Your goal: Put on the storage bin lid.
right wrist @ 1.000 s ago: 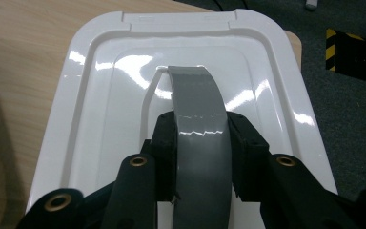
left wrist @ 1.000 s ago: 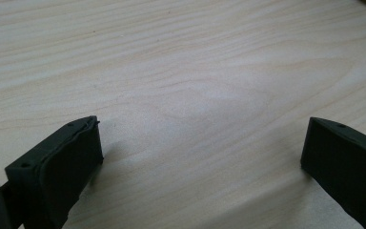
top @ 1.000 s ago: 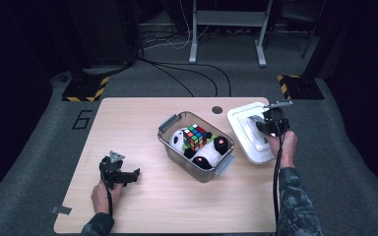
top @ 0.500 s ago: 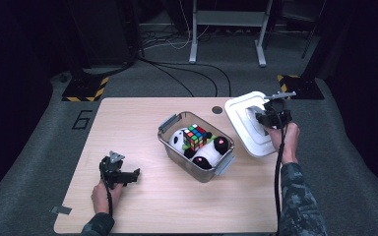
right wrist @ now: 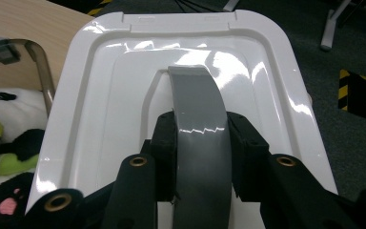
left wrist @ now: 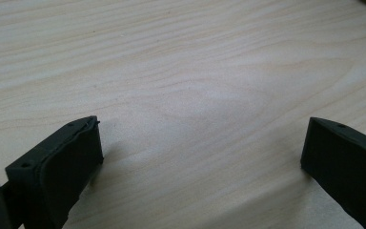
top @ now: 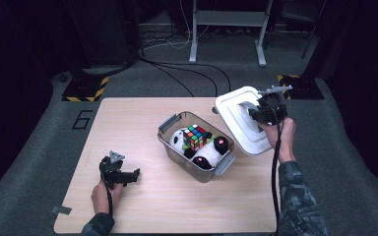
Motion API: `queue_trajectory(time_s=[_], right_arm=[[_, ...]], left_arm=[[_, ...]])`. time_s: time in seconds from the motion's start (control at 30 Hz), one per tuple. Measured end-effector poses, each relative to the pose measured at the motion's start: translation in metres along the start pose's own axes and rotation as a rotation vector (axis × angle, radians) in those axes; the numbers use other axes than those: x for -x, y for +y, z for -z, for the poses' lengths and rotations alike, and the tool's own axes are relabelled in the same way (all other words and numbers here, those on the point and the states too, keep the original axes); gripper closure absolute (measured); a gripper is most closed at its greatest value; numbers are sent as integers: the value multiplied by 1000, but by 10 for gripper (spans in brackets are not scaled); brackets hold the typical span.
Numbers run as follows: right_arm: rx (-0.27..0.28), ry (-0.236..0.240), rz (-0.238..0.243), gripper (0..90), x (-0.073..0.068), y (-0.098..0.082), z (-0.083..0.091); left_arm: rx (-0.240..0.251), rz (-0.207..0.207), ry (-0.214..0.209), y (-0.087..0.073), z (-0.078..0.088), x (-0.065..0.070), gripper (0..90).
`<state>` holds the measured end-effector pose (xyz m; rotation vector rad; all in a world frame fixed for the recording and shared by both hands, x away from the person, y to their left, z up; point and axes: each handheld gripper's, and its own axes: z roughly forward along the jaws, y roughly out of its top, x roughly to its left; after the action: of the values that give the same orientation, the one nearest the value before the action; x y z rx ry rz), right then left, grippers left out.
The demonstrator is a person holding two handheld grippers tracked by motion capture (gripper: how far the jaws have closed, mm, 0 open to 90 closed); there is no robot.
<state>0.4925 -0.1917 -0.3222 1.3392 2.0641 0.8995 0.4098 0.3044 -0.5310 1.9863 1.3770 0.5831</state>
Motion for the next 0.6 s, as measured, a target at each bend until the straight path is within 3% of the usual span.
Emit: queue_trajectory(time_s=[0.6], right_arm=[[9,79,85,671,-49,21,1]], left_arm=[[-1,-5,1,0,0,0,2]])
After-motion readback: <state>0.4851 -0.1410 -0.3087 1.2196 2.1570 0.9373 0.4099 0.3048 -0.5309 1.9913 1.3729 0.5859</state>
